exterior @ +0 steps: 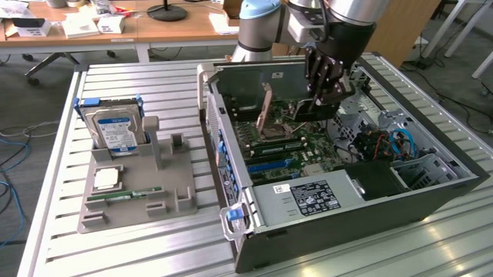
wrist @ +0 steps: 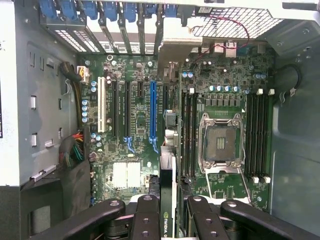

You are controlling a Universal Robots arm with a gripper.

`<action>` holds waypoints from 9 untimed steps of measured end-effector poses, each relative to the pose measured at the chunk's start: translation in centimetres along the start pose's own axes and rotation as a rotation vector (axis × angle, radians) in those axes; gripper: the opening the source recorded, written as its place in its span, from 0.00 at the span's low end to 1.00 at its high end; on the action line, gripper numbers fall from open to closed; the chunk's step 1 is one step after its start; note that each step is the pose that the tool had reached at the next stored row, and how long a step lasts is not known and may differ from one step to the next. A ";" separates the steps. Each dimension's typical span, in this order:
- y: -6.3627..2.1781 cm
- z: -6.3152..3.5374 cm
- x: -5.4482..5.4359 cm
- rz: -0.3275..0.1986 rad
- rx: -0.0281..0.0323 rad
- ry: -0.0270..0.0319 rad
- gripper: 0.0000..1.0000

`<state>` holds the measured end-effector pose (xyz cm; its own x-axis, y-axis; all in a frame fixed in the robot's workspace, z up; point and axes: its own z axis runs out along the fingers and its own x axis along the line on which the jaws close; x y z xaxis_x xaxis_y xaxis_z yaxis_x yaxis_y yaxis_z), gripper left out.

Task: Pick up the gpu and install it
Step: 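Insert the gpu into the slot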

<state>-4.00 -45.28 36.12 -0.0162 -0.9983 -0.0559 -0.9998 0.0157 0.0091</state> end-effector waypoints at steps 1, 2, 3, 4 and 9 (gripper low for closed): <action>0.05 0.01 0.0 0.000 0.0007 0.0001 0.26; 0.06 0.06 0.0 0.000 0.0017 -0.0001 0.26; 0.06 0.14 0.0 0.000 0.0031 -0.0002 0.26; 0.07 0.24 0.0 0.000 0.0048 -0.0002 0.26; 0.08 0.47 0.0 -0.001 0.0104 0.0002 0.26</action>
<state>-4.09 -45.28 35.65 -0.0153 -0.9983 -0.0557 -0.9999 0.0154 -0.0013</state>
